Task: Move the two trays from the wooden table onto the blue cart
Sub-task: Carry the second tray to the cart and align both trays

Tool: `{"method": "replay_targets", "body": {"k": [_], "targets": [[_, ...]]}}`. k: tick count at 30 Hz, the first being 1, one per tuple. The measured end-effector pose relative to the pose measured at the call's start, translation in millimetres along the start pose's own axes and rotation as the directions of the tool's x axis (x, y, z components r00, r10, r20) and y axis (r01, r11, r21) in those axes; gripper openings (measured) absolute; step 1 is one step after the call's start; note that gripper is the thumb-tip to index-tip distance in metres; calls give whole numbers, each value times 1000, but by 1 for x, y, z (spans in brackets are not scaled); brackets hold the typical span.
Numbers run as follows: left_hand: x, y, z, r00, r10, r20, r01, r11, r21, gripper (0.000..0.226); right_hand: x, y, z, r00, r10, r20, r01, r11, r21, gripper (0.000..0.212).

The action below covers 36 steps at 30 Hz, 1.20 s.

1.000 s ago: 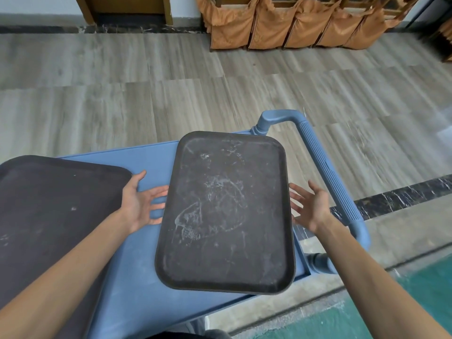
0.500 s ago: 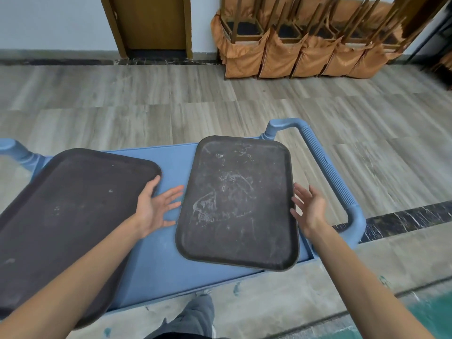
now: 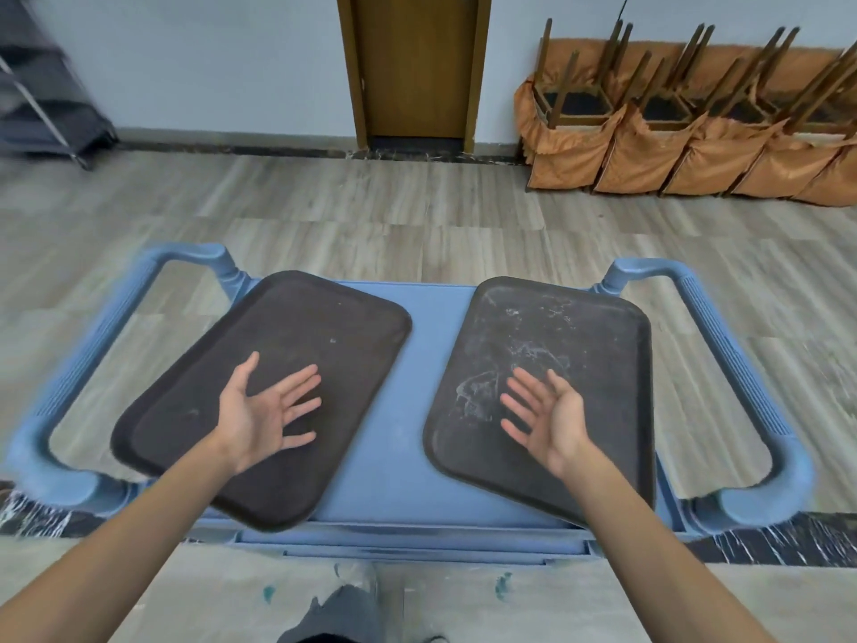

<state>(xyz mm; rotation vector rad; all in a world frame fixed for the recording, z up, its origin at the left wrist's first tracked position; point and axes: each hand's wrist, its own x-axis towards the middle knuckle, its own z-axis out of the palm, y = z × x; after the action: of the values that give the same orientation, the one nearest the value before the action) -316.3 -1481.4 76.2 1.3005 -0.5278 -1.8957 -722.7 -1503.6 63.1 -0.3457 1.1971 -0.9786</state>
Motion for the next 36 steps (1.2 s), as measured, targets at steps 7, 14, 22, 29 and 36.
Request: {"method": "replay_targets", "body": {"k": [7,14,22,29,36], "targets": [[-13,44,-51,994,67,-89,-68,998,-11,85,20,15,71,986,116,117,-110,992,-54,57],[-5,97,-110,979,62,-192,-52,997,56,83,42,44,135,982,180,56,-176,982,-73,60],[29,143,-187,957,25,-289,7,994,109,82,70,81,175,962,227,-153,-238,969,-61,57],[59,148,-226,940,-57,-336,110,984,143,86,81,101,193,958,186,-219,-200,979,-42,54],[68,147,-227,964,-67,-259,130,963,236,95,80,101,195,959,133,-252,-146,989,-33,54]]}}
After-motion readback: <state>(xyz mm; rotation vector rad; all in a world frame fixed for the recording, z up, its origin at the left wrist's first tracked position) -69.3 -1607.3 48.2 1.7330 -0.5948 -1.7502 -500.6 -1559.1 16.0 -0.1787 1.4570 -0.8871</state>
